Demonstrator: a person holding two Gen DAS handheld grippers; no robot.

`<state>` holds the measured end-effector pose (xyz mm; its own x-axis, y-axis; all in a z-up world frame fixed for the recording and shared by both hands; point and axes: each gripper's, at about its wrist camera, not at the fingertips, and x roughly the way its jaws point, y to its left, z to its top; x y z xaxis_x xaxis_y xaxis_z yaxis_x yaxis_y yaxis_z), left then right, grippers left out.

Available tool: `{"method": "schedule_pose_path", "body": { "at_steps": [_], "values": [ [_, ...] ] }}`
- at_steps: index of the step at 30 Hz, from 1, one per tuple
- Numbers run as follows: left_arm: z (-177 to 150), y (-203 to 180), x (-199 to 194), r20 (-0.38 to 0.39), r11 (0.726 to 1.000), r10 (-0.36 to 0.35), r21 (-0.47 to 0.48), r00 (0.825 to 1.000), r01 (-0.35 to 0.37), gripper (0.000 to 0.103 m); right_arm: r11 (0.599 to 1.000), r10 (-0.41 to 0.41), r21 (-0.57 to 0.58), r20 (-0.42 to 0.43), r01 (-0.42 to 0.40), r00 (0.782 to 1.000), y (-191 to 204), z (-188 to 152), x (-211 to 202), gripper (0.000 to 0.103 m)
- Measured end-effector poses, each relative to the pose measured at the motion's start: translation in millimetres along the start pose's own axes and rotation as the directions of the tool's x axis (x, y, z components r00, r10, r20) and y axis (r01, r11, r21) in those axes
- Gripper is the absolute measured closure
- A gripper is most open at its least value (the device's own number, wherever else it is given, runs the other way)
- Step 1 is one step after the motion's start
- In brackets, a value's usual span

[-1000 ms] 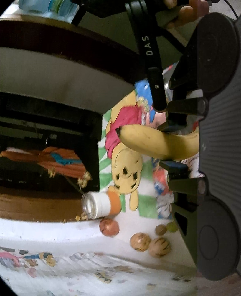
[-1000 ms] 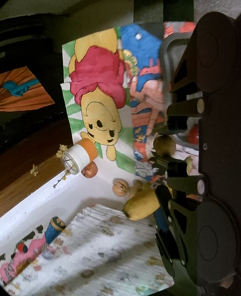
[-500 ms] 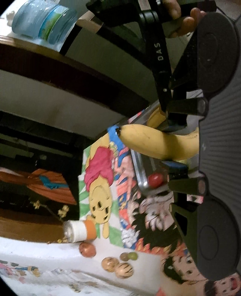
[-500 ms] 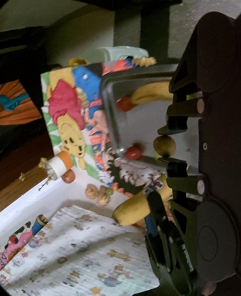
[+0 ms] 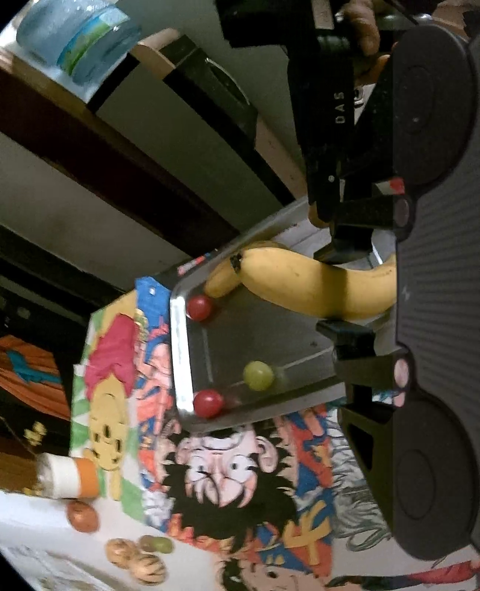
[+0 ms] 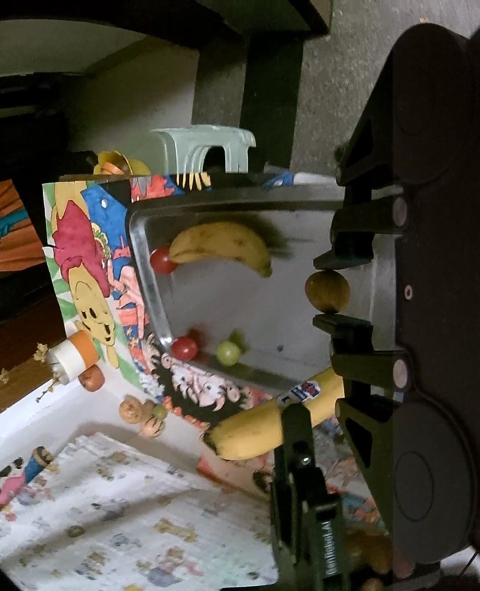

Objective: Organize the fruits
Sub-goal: 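Lower the banana into the tray and open the left gripper while the right releases the brown fruit there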

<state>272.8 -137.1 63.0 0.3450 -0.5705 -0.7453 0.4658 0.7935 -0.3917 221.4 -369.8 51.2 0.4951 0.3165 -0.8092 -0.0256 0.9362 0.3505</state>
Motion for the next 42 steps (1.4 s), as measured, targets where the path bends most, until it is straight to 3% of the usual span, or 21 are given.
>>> {"method": "schedule_pose_path", "body": {
  "at_steps": [4, 19, 37, 42],
  "values": [
    [-1.3, 8.2, 10.7, -0.041, 0.998, 0.003, -0.061, 0.999, -0.005, 0.068, 0.999, -0.031, -0.040, -0.003, 0.031, 1.000, 1.6, -4.9, 4.5, 0.075],
    [-1.5, 26.7, 30.3, -0.033, 0.982, 0.025, -0.187, 0.999, -0.030, 0.069, 0.976, -0.117, -0.172, 0.092, 0.131, 0.989, 15.9, -10.3, 18.9, 0.075],
    [-1.6, 23.7, 49.5, -0.003, 0.985, 0.046, -0.165, 0.999, -0.046, 0.068, 0.960, -0.149, -0.213, 0.168, 0.184, 0.974, 20.4, -24.2, 27.3, 0.075],
    [-3.4, 22.3, 47.3, 0.006, 0.986, 0.072, -0.151, 0.997, -0.071, 0.060, 0.955, -0.157, -0.219, 0.191, 0.198, 0.969, 22.1, -27.8, 27.9, 0.073]
  ]
}}
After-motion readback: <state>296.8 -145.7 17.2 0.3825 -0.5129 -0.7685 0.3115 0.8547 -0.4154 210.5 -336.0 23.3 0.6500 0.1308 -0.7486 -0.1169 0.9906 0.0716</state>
